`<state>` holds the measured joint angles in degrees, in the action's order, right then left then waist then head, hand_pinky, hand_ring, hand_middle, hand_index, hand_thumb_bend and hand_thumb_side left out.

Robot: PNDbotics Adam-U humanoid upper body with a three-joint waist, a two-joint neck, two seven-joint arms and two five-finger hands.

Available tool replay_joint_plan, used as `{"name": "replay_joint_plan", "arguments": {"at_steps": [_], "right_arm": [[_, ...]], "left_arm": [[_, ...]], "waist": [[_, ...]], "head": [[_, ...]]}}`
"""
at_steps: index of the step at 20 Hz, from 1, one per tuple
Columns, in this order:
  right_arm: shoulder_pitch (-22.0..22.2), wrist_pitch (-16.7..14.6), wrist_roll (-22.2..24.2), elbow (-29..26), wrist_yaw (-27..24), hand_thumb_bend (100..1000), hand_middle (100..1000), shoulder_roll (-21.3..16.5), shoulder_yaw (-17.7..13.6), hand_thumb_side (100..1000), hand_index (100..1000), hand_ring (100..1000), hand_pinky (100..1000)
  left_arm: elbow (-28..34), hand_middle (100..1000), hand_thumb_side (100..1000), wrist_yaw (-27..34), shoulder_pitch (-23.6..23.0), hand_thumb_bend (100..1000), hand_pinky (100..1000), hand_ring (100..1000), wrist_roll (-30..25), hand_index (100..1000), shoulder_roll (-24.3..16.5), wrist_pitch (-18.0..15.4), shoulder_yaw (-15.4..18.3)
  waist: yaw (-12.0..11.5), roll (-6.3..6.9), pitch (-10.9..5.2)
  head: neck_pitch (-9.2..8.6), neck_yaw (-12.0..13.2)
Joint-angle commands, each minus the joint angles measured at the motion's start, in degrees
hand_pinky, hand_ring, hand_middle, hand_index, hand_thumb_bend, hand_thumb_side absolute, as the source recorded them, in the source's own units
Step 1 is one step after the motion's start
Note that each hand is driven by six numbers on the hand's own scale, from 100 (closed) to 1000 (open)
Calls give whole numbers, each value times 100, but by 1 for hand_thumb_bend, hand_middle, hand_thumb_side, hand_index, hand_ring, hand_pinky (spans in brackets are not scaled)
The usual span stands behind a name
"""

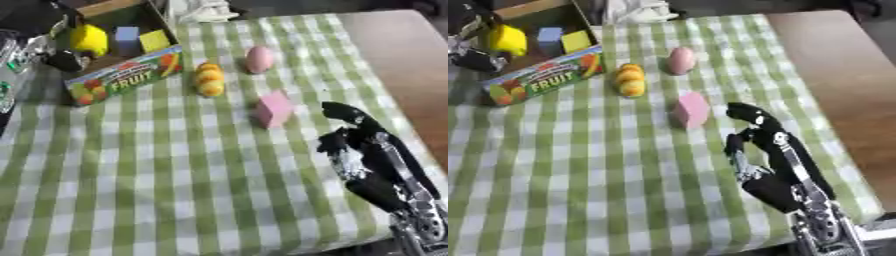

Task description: Pick up objects on the table and place them in the box.

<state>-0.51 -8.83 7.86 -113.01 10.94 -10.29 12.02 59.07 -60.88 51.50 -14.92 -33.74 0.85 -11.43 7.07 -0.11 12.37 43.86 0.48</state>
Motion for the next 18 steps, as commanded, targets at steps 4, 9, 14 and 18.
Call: {"name": "replay_joint_plan", "arguments": {"at_steps": [4, 9, 14, 18], "right_arm": [[-42, -9, 5, -107, -9, 100, 885, -13, -24, 468, 832, 521, 695], [-43, -12, -2, -101, 1, 100, 885, -23, -28, 468, 832, 522, 695], [-136, -51, -53, -146, 3, 100, 885, -114, -91, 443, 835, 527, 698], [-420, -345, -287, -157, 69, 100, 874, -772, -367, 365, 845, 532, 703]], "left_arm": [[508, 814, 406, 108, 91, 447, 826, 793, -117, 931, -342, -142, 45], [1417, 774, 261, 780, 6, 408, 812, 778, -57, 906, -560, -415, -120], [2745, 771, 251, 1445, -206, 398, 814, 774, -469, 905, -799, -825, -550], [3807, 750, 194, 2229, -736, 170, 778, 764, -478, 895, -926, -645, -478]], "waist": [[-9, 15, -76], [-19, 44, -83], [9, 33, -96], [-14, -4, -117]], "head": [[26, -10], [26, -46], [26, -62], [26, -92]]}}
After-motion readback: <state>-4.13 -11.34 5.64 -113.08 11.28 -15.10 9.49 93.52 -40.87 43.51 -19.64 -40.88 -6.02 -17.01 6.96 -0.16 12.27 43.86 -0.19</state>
